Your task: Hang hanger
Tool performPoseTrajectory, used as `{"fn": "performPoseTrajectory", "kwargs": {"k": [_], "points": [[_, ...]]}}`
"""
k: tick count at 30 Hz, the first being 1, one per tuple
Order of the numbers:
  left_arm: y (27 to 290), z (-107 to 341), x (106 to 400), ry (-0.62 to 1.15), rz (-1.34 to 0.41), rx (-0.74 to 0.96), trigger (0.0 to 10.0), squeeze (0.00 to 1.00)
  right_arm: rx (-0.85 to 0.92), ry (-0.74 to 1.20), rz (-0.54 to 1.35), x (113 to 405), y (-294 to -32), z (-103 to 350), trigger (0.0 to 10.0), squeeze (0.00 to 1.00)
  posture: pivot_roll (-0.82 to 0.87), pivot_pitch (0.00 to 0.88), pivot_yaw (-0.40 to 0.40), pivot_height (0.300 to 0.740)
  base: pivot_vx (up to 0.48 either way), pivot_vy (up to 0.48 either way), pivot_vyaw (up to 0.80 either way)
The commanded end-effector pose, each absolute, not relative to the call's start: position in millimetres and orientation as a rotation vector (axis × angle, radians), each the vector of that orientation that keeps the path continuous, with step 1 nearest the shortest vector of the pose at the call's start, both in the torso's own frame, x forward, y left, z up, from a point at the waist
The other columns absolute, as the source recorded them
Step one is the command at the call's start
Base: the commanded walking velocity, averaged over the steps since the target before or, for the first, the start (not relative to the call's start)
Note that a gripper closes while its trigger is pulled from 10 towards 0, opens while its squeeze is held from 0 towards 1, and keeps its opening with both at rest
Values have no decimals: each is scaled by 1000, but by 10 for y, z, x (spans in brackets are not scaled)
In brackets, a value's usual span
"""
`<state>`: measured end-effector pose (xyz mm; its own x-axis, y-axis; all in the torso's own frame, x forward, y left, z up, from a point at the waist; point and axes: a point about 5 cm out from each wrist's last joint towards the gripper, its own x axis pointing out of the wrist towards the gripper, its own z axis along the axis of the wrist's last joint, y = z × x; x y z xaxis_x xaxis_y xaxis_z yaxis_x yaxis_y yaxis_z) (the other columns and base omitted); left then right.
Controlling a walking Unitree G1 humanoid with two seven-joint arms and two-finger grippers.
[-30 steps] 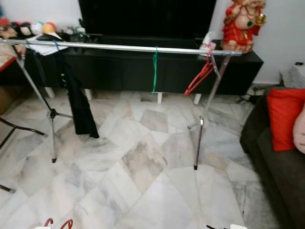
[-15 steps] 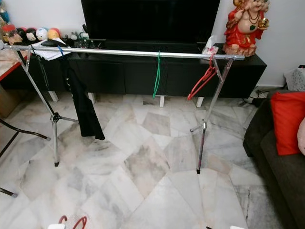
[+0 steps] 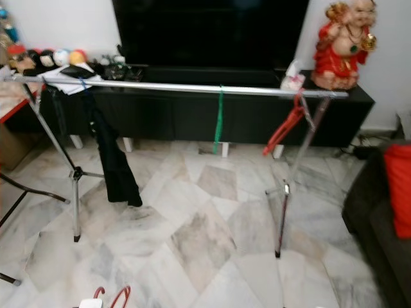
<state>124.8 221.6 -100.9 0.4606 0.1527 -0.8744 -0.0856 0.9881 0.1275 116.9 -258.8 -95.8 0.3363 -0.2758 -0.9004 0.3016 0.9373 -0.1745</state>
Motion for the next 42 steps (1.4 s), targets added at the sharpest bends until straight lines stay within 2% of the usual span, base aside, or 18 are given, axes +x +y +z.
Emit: {"fn": "performPoseTrajectory", "kwargs": {"k": [1,19,24,42], "points": [[2160,-1042,1189,1115,126,76,10000,0,3,1186,-405,1065,-2695,-953,10000,0,-67,0,-33,740,330,0,0],[2194,-1030,1209,1112,125,84,10000,0,7,1188,-407,1060,-2697,-954,10000,0,-67,0,-34,740,334,0,0],[2186,-1031,1212,1113,121,86,10000,0,5,1194,-405,1056,-2697,-955,10000,0,-66,0,-36,740,334,0,-795],[2188,-1028,1219,1114,110,104,10000,0,0,1185,-404,1061,-2700,-952,10000,0,-66,0,-37,740,326,0,0]]}}
